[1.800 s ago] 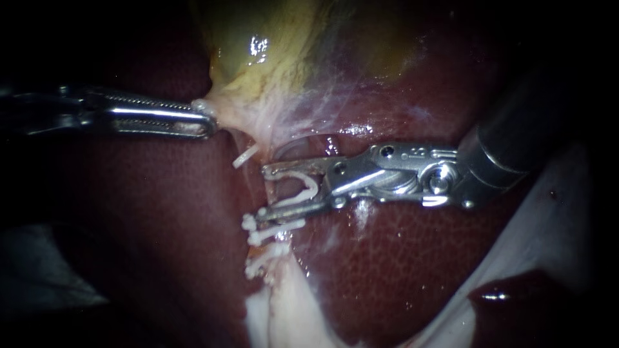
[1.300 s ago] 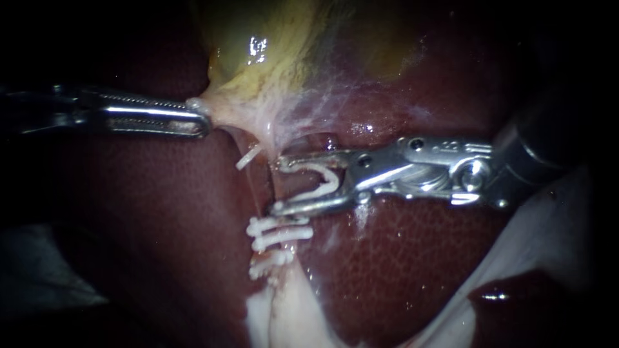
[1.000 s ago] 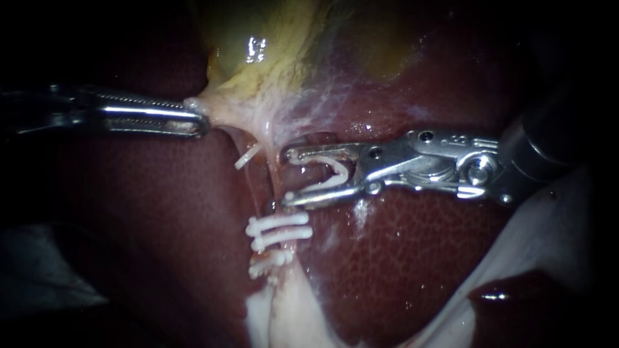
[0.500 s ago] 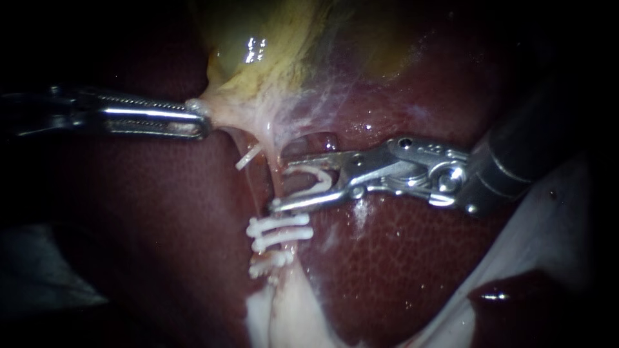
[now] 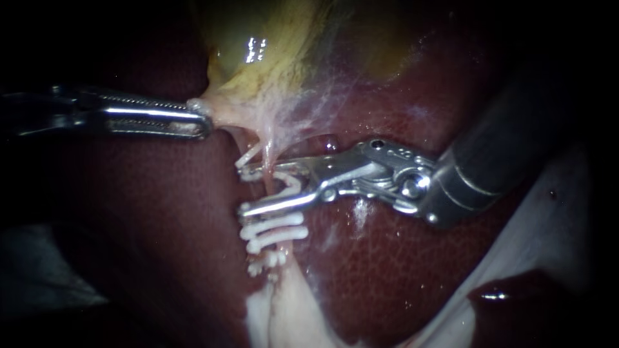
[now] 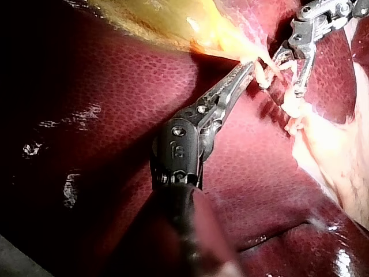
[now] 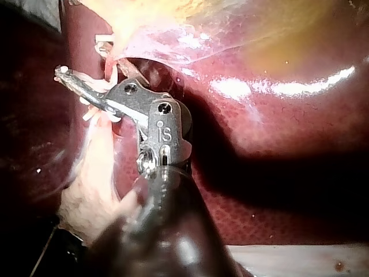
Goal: Clipping third clip right tube
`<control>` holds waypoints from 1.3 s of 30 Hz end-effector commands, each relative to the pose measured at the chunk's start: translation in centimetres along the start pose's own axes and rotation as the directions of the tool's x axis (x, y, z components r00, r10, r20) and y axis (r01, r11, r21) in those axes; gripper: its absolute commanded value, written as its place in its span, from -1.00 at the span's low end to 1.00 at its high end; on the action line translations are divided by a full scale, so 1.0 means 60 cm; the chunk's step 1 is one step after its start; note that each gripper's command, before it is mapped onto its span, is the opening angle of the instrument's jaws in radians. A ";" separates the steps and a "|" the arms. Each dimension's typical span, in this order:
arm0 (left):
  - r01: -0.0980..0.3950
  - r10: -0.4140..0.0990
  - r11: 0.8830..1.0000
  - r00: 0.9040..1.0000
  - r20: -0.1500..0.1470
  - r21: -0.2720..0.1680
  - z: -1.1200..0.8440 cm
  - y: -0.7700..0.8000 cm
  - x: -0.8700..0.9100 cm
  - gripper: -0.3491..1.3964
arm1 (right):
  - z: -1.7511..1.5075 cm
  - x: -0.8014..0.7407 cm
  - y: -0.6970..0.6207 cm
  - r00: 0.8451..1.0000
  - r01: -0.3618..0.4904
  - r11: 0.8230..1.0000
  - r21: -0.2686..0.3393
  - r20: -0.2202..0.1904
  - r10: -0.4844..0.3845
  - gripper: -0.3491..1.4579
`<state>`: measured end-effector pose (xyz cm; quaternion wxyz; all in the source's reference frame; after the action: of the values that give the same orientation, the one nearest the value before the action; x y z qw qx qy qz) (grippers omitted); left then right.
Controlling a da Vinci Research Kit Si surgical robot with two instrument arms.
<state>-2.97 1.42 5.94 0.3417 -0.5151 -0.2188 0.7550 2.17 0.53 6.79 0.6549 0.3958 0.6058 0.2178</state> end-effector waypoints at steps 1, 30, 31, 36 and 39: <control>-0.001 0.001 1.000 1.000 0.000 -0.002 0.0000 0.0001 0.0001 -1.00 | -0.0001 0.0004 -0.0001 1.000 0.001 1.000 -0.003 0.000 -0.001 -0.06; 0.004 -0.004 1.000 1.000 0.000 -0.002 0.0003 -0.0004 -0.0001 -1.00 | -0.0022 0.0056 -0.0054 0.997 -0.080 0.997 0.019 -0.022 0.080 -0.44; 0.004 -0.004 1.000 1.000 0.000 -0.002 0.0003 -0.0004 -0.0001 -1.00 | -0.0023 0.0055 -0.0055 0.997 -0.080 0.997 0.019 -0.021 0.080 -0.53; 0.004 -0.004 1.000 1.000 0.000 -0.002 0.0004 -0.0005 -0.0001 -1.00 | -0.0028 0.0053 -0.0057 0.995 -0.097 0.995 0.022 -0.020 0.098 -0.91; 0.004 -0.004 1.000 1.000 0.000 -0.002 0.0004 -0.0005 -0.0001 -1.00 | -0.0033 0.0052 -0.0060 0.994 -0.109 0.994 0.026 -0.018 0.109 -1.00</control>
<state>-2.98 1.43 5.97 0.3427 -0.5152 -0.2207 0.7539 1.96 0.60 6.32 0.6332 0.4332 0.5899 0.2518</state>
